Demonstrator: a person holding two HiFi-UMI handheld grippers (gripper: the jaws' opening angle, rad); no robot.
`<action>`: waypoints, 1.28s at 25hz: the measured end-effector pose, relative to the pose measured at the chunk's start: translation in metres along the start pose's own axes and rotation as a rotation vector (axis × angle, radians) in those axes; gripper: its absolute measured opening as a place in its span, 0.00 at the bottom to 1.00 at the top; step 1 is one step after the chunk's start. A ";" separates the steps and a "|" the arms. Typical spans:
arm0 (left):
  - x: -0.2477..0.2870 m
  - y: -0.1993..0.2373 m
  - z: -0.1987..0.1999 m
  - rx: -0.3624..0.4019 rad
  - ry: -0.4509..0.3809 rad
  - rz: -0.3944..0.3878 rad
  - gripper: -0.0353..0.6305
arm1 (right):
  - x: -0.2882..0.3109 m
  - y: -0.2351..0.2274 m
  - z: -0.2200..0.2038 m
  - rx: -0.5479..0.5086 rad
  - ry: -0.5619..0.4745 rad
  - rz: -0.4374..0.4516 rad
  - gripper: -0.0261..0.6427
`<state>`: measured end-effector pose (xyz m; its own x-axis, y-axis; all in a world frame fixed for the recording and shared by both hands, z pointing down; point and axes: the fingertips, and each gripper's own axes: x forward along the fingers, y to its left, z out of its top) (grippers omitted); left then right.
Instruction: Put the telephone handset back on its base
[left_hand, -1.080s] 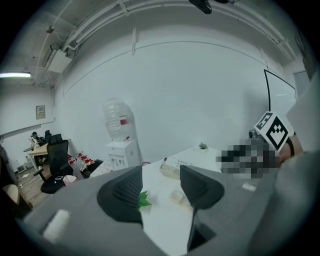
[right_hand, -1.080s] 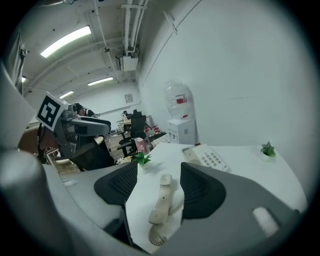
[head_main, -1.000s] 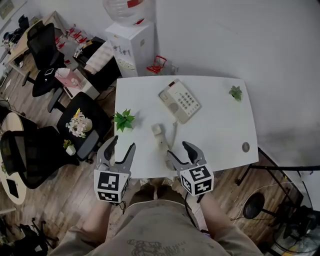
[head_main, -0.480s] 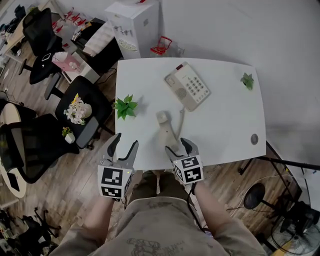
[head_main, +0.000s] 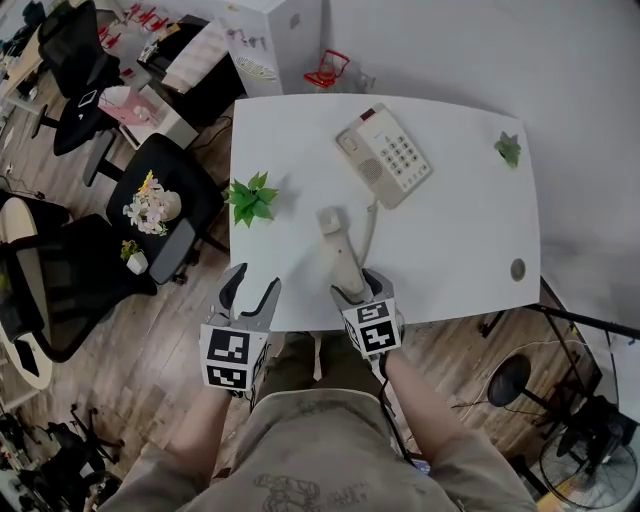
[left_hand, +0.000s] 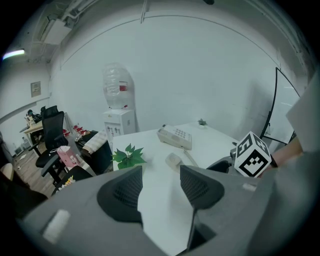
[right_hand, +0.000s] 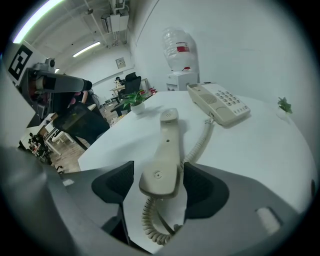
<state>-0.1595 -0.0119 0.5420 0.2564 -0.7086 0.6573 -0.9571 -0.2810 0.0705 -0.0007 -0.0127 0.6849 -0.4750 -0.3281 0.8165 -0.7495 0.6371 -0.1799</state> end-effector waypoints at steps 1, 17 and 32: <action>0.001 0.001 -0.003 -0.001 0.005 0.000 0.40 | 0.003 0.000 -0.002 -0.003 0.007 -0.004 0.53; 0.006 -0.008 -0.010 -0.001 0.024 -0.059 0.45 | 0.001 -0.001 0.002 0.093 0.024 0.070 0.45; 0.003 -0.020 0.003 0.004 0.019 -0.120 0.45 | -0.056 0.004 0.043 0.635 -0.177 0.387 0.45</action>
<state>-0.1395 -0.0103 0.5407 0.3668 -0.6572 0.6584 -0.9189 -0.3662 0.1465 0.0027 -0.0215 0.6150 -0.7843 -0.3038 0.5409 -0.6106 0.2231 -0.7599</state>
